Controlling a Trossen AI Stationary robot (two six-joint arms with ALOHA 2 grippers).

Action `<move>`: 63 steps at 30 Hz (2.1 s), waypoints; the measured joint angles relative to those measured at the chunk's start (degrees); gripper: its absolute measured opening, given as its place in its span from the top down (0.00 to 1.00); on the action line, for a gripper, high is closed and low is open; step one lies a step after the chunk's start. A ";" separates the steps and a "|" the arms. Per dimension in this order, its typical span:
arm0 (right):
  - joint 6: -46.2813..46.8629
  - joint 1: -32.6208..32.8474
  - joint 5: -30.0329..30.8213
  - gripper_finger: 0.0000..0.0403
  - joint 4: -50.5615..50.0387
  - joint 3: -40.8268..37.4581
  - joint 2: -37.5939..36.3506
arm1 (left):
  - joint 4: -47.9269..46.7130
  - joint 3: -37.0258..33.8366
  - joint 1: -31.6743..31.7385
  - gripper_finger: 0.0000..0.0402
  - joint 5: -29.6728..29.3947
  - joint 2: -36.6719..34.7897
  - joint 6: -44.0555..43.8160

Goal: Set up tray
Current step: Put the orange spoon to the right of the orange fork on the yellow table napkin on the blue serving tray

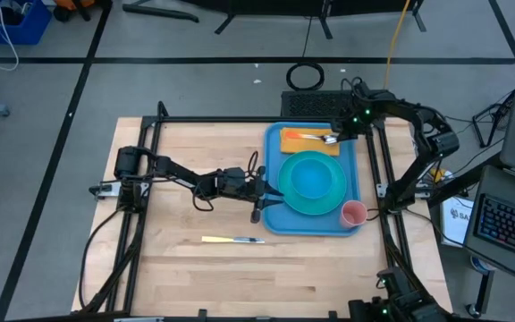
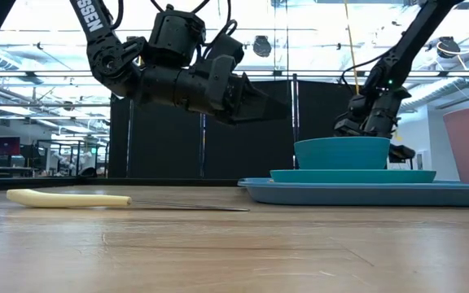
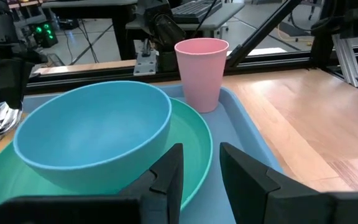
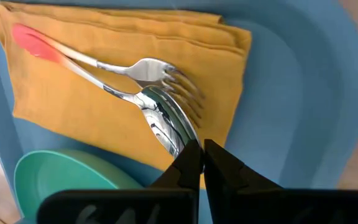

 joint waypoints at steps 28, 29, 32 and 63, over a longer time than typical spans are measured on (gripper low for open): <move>2.40 1.66 -2.99 1.00 5.27 -0.02 0.00 | -0.50 0.00 0.32 0.73 0.00 0.00 -0.42; 1.58 1.66 -3.18 1.00 4.51 -0.02 0.00 | -0.57 0.00 0.33 0.73 0.00 0.00 -0.42; 0.84 1.67 -4.13 1.00 1.71 -0.02 0.00 | -0.60 0.00 0.33 0.73 0.07 0.00 -0.42; -9.76 9.17 21.22 1.00 -7.94 -0.02 -24.40 | -1.16 0.00 1.66 0.73 0.02 0.00 -1.29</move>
